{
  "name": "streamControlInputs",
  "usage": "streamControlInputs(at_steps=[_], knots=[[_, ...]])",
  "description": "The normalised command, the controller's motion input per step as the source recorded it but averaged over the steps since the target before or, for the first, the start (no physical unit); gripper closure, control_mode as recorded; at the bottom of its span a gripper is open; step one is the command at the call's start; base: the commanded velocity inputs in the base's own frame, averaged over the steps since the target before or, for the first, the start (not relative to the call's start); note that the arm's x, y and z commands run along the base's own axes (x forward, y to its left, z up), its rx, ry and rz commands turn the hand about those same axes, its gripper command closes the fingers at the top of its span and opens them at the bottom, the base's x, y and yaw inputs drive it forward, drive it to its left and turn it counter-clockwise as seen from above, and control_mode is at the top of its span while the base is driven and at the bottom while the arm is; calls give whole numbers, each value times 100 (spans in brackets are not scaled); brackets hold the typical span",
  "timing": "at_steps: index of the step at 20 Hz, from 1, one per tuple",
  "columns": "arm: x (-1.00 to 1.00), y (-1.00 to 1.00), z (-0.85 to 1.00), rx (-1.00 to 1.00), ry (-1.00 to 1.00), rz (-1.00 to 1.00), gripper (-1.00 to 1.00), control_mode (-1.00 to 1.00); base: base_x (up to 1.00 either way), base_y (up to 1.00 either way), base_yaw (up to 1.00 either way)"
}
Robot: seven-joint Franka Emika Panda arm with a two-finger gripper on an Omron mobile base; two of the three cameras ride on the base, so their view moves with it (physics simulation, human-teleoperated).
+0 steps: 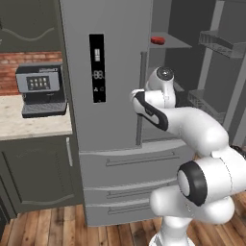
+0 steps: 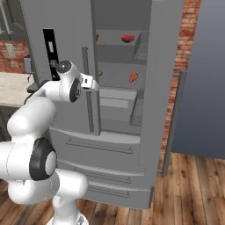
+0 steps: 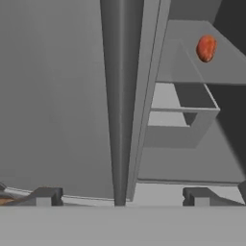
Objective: Gather the cucumber and sweet potato from the fridge and place them on a tray on the dining counter. Then gather the steak and chicken drumstick from the fridge and place them on the other tray.
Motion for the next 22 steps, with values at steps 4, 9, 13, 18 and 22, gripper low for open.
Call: streamControlInputs(at_steps=[4,9,13,18,22], knots=[[39,0,-11,0,-5,0,-100,-100,0,0,0],[40,0,-10,0,-4,0,-100,-100,0,0,0],[44,0,-10,0,-1,0,-100,-100,0,0,0],[48,0,-14,0,0,0,-100,-100,0,0,0],[48,0,-21,0,0,0,-100,-100,0,0,0]])
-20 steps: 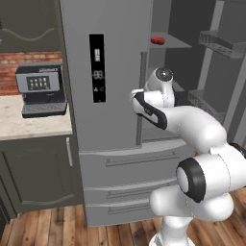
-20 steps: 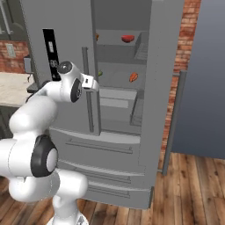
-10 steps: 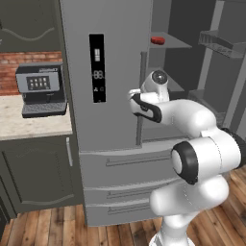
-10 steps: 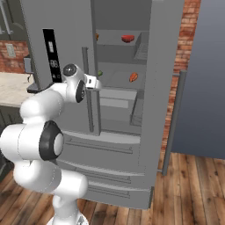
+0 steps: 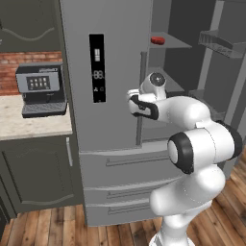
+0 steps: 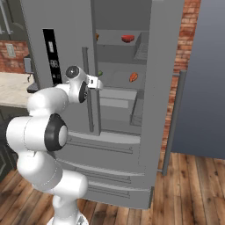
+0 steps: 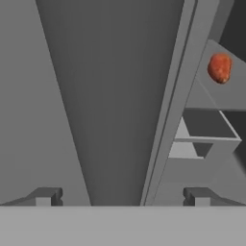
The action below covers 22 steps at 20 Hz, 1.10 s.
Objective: Gather the cucumber and sweet potato from the fridge and place them on a tray on the dining counter. Then gather the steak and chicken drumstick from the fridge and place them on the other tray.
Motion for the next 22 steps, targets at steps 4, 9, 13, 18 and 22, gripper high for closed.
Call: streamControlInputs(at_steps=[4,9,13,18,22], knots=[[46,0,-25,0,-4,0,-100,-100,0,0,0],[47,0,-35,0,-13,0,-100,-100,0,0,0],[47,0,-35,0,-14,0,-100,-100,0,0,0],[45,0,-34,0,-13,0,-100,-100,0,0,0],[43,0,-36,1,-10,0,-100,-100,0,0,0]])
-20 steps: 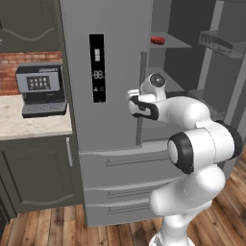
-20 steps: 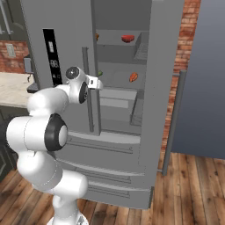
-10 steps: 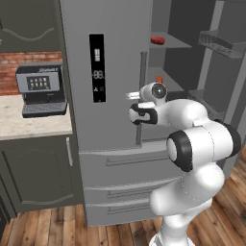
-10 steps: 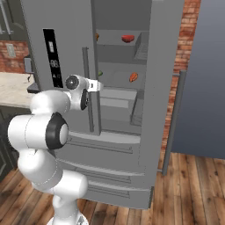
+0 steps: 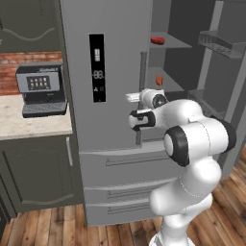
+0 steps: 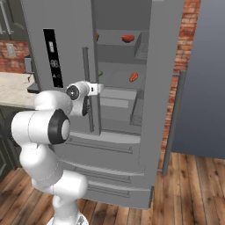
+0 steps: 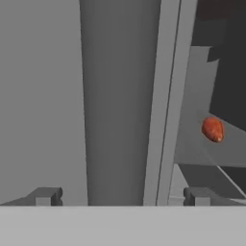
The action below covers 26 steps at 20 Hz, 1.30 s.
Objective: Gather the cucumber and sweet potato from the fridge and place them on a tray on the dining counter. Then gather the steak and chicken drumstick from the fridge and place them on the other tray.
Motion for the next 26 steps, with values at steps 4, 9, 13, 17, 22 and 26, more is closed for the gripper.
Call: streamControlInputs(at_steps=[4,9,13,17,22,26], knots=[[39,0,-25,6,-5,0,100,-100,0,0,0],[14,0,-4,10,-2,0,100,-100,0,0,0],[0,0,0,8,0,1,100,-100,0,0,0],[-14,1,2,4,0,5,100,-100,0,0,0],[-49,7,6,3,3,6,100,-100,0,0,0],[-68,16,10,0,12,6,100,-100,0,0,0]])
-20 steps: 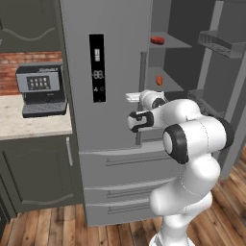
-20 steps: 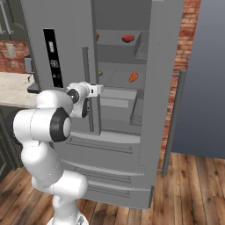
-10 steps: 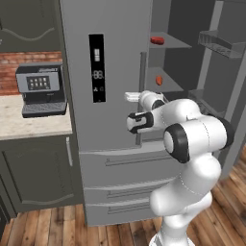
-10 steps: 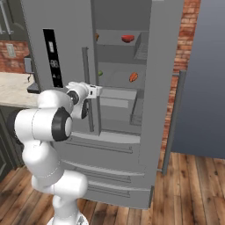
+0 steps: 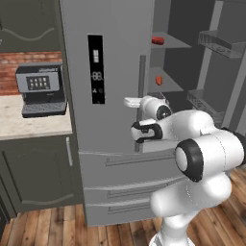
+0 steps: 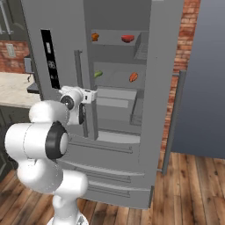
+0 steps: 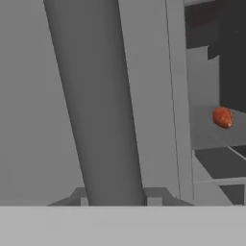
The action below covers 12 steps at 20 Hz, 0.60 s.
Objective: Gather the cucumber and sweet potato from the fridge and place them on a tray on the dining counter. Then gather the steak and chicken drumstick from the fridge and place them on the other tray.
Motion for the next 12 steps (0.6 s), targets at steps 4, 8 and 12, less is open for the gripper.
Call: streamControlInputs(at_steps=[4,8,12], knots=[[-74,24,16,0,22,5,100,-100,0,0,0],[-70,46,13,-5,34,0,100,-100,0,0,0],[-61,53,0,-6,33,0,100,-100,0,0,0]])
